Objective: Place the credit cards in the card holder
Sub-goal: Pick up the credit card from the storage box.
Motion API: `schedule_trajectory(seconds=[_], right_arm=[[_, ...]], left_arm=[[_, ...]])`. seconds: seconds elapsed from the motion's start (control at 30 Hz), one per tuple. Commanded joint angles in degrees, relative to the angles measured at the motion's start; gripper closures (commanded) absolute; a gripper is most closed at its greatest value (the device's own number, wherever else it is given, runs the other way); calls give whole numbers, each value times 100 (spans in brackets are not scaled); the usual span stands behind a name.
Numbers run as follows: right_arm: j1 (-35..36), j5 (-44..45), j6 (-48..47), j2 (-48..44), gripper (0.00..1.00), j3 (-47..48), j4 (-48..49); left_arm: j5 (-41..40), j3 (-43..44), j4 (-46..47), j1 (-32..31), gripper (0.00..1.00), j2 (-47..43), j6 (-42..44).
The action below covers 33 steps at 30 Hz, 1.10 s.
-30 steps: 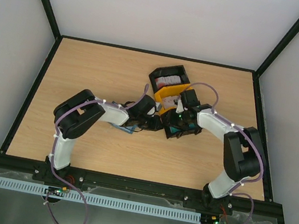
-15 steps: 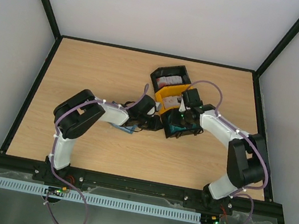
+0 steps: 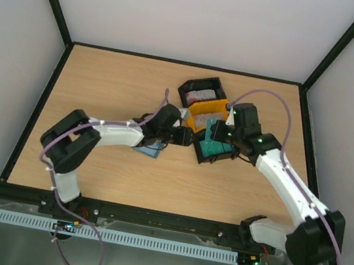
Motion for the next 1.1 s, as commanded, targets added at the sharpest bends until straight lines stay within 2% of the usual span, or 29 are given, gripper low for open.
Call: schedule_trajectory(seconds=[0.0, 0.2, 0.27, 0.37, 0.47, 0.67, 0.8, 0.93, 1.0, 1.03, 1.07], right_arm=[[28, 64, 200, -820, 98, -323, 624], [31, -97, 432, -1586, 98, -802, 1170], [28, -192, 525, -1734, 98, -870, 1285], [28, -180, 687, -1898, 98, -886, 1318], [30, -147, 842, -2107, 98, -1055, 1417], [28, -541, 896, -1998, 98, -1188, 1504], [28, -1151, 890, -1639, 98, -1285, 1562], [77, -1295, 990, -1457, 98, -1502, 1903], [199, -1322, 1024, -1357, 98, -1535, 2036], [276, -1319, 1024, -1297, 98, -1527, 2087], [356, -1264, 1022, -1179, 98, -1500, 2120]], left_arm=[[-782, -119, -328, -33, 40, -790, 213], [-1566, -108, -799, -23, 22, -1486, 656], [-2142, -15, -1147, 3, 11, -1504, 776], [-2681, 106, -1633, 168, 6, -1459, 862], [-2909, 160, -1911, 430, 5, -1462, 854], [-3502, -58, -2375, 940, 9, -1795, 485], [-3307, -632, -2383, 1372, 16, -2065, 196], [-2987, -1154, -2289, 1657, 23, -2149, 134], [-2830, -1281, -2224, 1743, 31, -2128, 229], [-2786, -1343, -2174, 1761, 42, -2117, 294], [-2778, -1388, -2145, 1779, 49, -2092, 321]])
